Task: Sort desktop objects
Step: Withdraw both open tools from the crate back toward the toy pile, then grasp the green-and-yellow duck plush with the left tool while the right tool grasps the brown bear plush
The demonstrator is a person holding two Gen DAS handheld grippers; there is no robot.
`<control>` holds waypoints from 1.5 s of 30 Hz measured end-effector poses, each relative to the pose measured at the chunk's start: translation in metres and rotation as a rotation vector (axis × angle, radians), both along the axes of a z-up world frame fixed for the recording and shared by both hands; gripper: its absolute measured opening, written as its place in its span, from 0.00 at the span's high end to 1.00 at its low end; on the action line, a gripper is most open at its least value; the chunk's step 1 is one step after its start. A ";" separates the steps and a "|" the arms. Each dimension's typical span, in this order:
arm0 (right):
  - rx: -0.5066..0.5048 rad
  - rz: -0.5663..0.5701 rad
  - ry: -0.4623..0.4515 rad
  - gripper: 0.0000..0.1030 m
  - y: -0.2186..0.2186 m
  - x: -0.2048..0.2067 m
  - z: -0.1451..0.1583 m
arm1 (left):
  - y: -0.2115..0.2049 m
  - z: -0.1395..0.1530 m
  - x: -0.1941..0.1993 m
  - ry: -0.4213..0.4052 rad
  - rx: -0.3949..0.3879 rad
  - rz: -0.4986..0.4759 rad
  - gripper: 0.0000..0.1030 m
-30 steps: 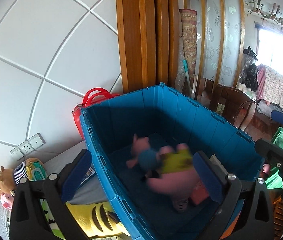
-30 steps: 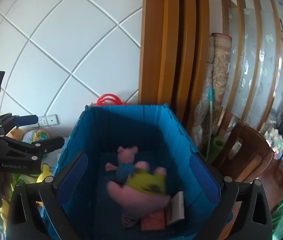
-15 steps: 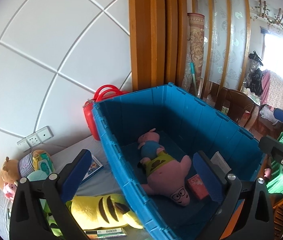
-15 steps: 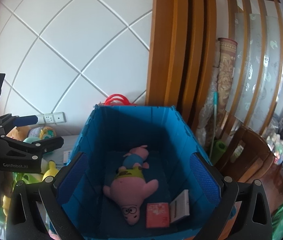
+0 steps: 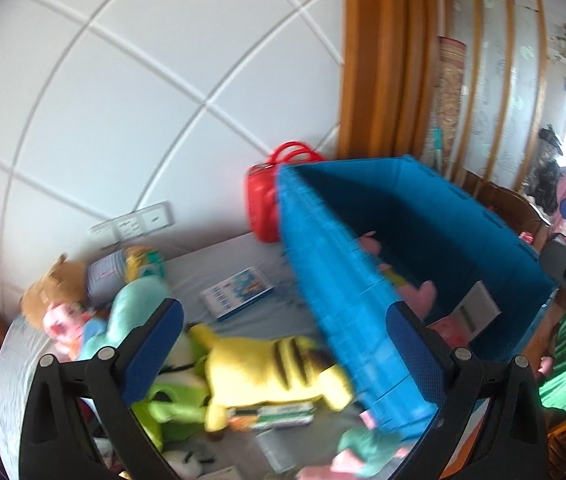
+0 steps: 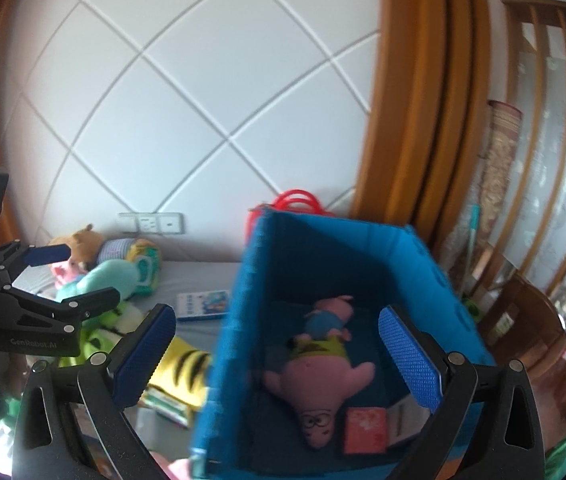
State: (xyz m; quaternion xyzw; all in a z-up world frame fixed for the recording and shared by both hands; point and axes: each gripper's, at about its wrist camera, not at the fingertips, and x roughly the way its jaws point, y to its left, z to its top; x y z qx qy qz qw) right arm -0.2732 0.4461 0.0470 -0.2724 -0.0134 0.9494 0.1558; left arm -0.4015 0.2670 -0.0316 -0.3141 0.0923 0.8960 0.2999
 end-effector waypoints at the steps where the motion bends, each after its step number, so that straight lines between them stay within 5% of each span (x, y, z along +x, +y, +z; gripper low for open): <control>1: -0.002 0.017 -0.006 0.00 -0.013 -0.005 -0.001 | -0.014 -0.002 -0.002 -0.005 -0.002 0.016 0.00; 17: -0.040 0.322 -0.139 0.00 -0.223 -0.074 -0.067 | -0.236 -0.079 -0.011 -0.119 -0.079 0.269 0.00; 29: -0.092 0.525 -0.318 0.00 -0.353 -0.105 -0.174 | -0.375 -0.161 -0.009 -0.255 -0.133 0.435 0.00; 34: -0.113 0.552 -0.452 0.00 -0.377 -0.107 -0.237 | -0.408 -0.206 -0.009 -0.340 -0.154 0.476 0.00; 45: -0.062 0.566 -0.717 0.00 -0.386 -0.090 -0.355 | -0.391 -0.263 -0.008 -0.431 -0.176 0.388 0.00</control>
